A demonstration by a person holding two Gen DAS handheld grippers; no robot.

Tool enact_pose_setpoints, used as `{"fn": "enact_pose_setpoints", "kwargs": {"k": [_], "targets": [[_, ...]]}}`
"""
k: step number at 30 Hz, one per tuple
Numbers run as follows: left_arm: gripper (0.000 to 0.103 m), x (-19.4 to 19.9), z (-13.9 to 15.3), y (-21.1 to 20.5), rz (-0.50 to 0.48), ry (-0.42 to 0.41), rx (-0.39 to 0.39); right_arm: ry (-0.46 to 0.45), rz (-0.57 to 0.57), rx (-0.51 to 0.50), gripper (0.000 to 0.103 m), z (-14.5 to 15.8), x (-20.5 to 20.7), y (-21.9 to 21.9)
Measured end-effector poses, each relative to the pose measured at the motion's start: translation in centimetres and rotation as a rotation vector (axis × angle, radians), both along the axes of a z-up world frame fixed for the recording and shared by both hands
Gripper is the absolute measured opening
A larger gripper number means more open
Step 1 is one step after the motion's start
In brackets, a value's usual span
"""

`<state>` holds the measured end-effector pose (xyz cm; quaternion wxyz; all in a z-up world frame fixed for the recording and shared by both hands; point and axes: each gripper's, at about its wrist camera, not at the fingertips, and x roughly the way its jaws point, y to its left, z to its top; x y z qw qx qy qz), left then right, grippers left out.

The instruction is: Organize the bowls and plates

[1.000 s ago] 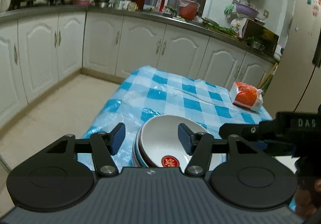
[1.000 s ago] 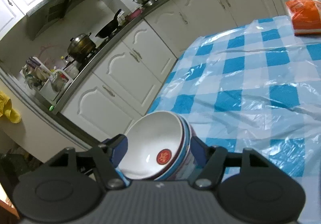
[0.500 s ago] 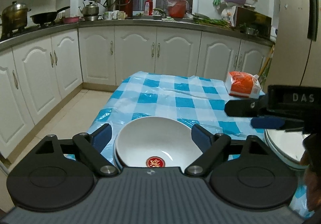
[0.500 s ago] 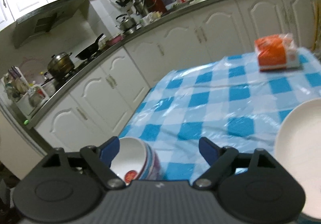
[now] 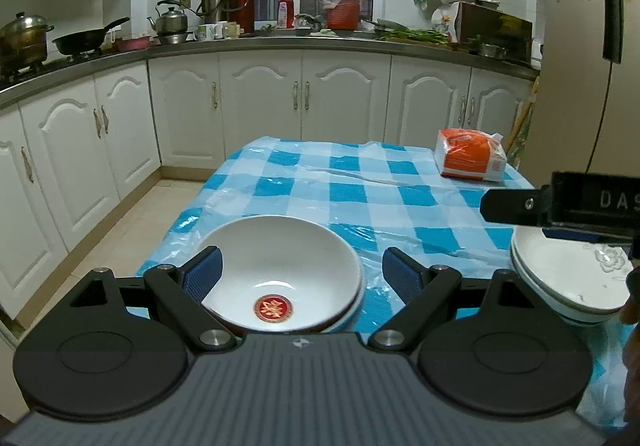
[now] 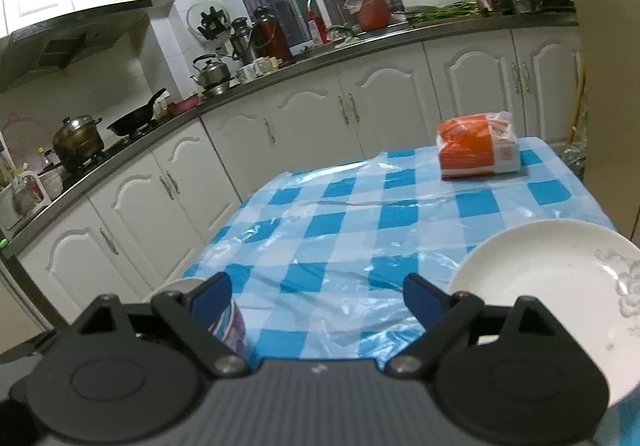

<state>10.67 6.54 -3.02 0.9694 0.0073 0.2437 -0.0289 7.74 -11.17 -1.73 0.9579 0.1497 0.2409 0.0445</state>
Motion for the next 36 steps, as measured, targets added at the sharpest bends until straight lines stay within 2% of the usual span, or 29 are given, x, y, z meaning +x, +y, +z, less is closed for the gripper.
{"fn": "enact_pose_setpoints", "kwargs": {"k": [17,36], "targets": [[0.103,-1.9,-0.3,-0.1,-0.027,-0.012,-0.031,-0.047,-0.062,-0.052,0.094,0.3,-2.8,0.6],[0.103,-2.0,-0.9,-0.5,-0.021,0.012,-0.024,-0.045,-0.102,-0.105,0.094,-1.0,-2.9,0.9]]}}
